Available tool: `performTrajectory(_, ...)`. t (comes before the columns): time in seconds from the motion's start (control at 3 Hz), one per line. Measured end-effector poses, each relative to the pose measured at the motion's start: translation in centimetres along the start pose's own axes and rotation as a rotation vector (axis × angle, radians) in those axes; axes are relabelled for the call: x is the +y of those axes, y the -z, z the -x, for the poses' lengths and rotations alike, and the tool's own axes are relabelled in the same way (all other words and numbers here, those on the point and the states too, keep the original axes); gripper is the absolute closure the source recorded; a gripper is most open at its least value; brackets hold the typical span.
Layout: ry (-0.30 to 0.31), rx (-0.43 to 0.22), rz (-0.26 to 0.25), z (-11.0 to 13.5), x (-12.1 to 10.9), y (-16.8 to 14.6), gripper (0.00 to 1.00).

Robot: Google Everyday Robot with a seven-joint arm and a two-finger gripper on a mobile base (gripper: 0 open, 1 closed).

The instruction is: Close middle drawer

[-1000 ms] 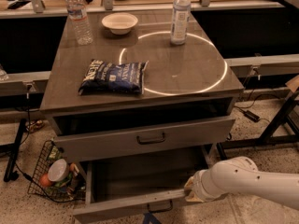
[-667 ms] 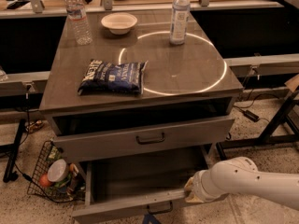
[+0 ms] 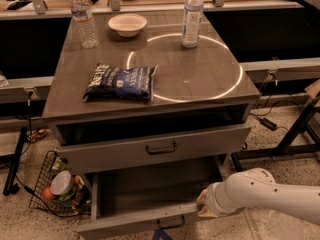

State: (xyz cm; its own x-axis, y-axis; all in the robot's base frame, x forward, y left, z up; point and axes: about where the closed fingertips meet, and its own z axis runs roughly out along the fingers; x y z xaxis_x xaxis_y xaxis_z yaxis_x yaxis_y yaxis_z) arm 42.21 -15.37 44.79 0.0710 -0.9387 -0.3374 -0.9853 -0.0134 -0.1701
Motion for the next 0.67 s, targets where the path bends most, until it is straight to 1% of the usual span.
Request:
performTrajectory(0.33, 0.0, -0.001, 0.002, 0.03, 0.08, -0.08, 0.13)
performTrajectory(0.67, 0.003, 0.012, -0.003, 0.15, 0.26, 0.91, 0.0)
